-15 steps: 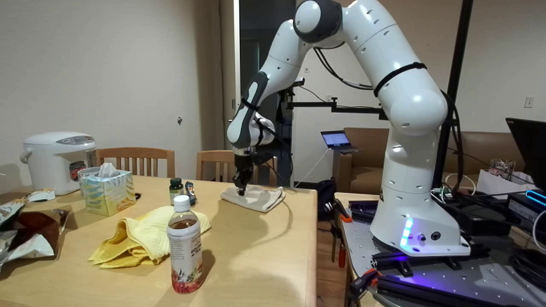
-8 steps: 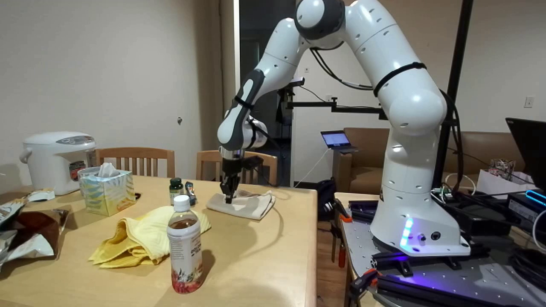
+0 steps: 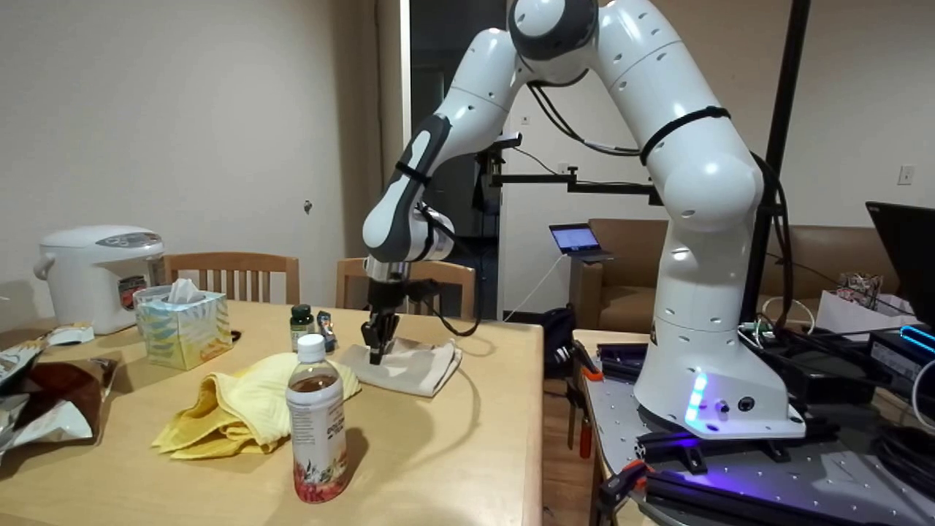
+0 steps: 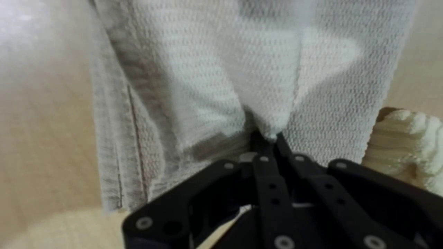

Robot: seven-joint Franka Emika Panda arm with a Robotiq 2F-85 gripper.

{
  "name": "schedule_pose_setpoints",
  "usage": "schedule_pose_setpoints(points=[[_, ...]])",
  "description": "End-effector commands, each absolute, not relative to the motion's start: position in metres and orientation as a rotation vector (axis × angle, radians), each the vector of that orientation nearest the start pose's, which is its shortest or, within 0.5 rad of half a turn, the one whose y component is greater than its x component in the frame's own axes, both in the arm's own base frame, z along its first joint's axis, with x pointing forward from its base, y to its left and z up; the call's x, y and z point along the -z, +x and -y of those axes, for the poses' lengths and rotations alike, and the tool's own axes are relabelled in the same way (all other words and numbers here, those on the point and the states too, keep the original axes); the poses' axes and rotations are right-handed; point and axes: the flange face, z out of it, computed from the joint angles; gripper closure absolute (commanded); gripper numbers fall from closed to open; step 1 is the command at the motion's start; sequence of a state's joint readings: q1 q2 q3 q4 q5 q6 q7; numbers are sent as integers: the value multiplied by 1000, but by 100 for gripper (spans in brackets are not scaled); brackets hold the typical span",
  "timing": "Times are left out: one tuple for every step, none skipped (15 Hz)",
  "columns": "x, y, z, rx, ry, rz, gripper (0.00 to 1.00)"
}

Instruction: Take the cloth and wipe the table

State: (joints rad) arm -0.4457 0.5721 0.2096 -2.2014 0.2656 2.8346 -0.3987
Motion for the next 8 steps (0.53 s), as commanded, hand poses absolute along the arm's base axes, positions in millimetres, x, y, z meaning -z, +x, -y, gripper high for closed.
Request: schedule_pose_setpoints(points=[[-85, 504, 97, 114, -2913, -185, 99], [-83, 501, 94, 118, -2922, -188, 99], [-81, 497, 95, 112, -2934, -207, 99], [-83, 494, 98, 111, -2942, -231, 99], [-84, 491, 102, 117, -2955, -258, 99], [-86, 489, 108, 121, -2967, -288, 99], [-88, 487, 116, 119, -2986, -326, 99], [-91, 486, 121, 117, -2996, -356, 99]])
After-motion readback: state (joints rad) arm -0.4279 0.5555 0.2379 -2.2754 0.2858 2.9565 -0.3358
